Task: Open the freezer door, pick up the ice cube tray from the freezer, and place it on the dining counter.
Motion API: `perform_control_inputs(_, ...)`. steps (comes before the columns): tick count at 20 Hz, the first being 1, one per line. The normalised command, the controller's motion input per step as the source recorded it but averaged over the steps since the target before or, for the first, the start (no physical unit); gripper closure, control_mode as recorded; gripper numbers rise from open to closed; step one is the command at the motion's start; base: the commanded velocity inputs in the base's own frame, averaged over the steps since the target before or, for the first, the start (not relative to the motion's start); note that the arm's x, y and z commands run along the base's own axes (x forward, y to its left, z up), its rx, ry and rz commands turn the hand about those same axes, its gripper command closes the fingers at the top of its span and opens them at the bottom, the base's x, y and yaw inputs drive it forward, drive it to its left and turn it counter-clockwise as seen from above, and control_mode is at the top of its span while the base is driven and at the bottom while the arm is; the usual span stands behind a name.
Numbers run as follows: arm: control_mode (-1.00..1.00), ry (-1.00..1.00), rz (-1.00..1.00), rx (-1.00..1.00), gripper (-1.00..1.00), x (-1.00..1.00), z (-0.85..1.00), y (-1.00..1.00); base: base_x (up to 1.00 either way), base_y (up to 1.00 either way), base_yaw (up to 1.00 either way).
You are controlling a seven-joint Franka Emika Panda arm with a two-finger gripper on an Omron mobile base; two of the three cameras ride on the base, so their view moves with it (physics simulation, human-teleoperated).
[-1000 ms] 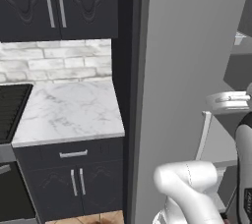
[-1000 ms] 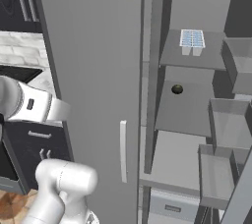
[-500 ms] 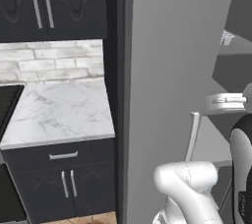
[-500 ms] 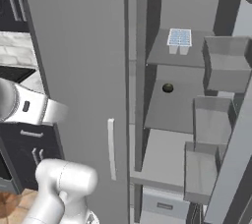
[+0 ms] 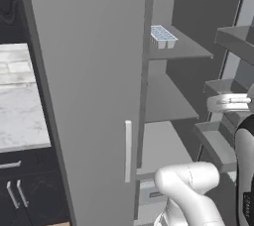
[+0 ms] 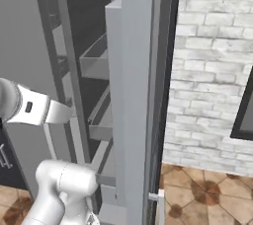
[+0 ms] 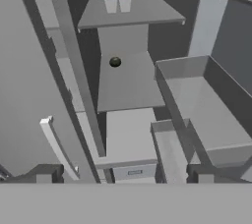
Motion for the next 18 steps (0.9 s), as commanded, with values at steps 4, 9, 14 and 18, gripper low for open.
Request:
perform_control_inputs(4, 1.00, 0.00, 0.00, 0.00, -1.00, 0.00, 0.00, 0.00, 0.18, -0.45, 0.00)
perform_control_inputs(9, 1.00, 0.00, 0.00, 0.00, -1.00, 0.00, 0.00, 0.00, 0.36, -0.05, 0.00)
perform_control_inputs(14, 1.00, 0.00, 0.00, 0.00, -1.00, 0.00, 0.00, 0.00, 0.52, 0.00, 0.00)
perform_control_inputs(18, 1.00, 0.00, 0.00, 0.00, -1.00, 0.00, 0.00, 0.00, 0.55, 0.00, 0.00)
